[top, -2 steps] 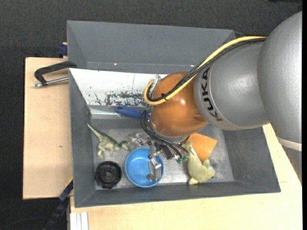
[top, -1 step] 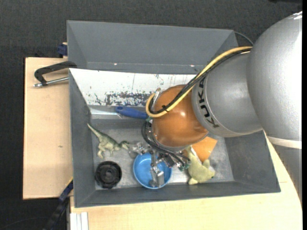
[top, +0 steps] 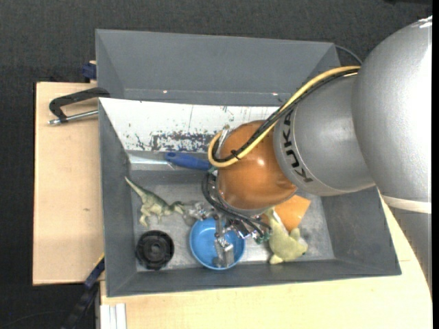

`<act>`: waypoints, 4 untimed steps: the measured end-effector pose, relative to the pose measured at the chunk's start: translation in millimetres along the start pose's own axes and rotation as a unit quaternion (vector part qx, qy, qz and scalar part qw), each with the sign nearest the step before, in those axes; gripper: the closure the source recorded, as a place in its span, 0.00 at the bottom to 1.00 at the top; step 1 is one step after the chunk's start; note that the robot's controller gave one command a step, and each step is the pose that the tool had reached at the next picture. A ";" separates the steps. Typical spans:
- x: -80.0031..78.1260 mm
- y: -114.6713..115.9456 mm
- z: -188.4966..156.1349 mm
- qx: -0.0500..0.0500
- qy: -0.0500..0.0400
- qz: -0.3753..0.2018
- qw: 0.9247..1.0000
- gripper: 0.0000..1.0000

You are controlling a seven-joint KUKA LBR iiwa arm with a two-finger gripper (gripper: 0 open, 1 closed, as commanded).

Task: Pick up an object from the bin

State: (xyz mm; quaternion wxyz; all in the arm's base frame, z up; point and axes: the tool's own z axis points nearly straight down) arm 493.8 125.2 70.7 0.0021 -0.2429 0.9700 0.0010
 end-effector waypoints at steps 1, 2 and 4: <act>-1.2 -0.8 -0.8 0.001 -0.002 0.000 1.000 1.00; -4.7 -0.5 -60.8 0.001 -0.004 0.000 1.000 1.00; -9.5 1.1 -100.1 0.001 -0.002 0.000 1.000 1.00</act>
Offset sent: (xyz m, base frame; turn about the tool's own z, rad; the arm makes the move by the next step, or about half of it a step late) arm 0.0000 0.0000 0.0000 0.0000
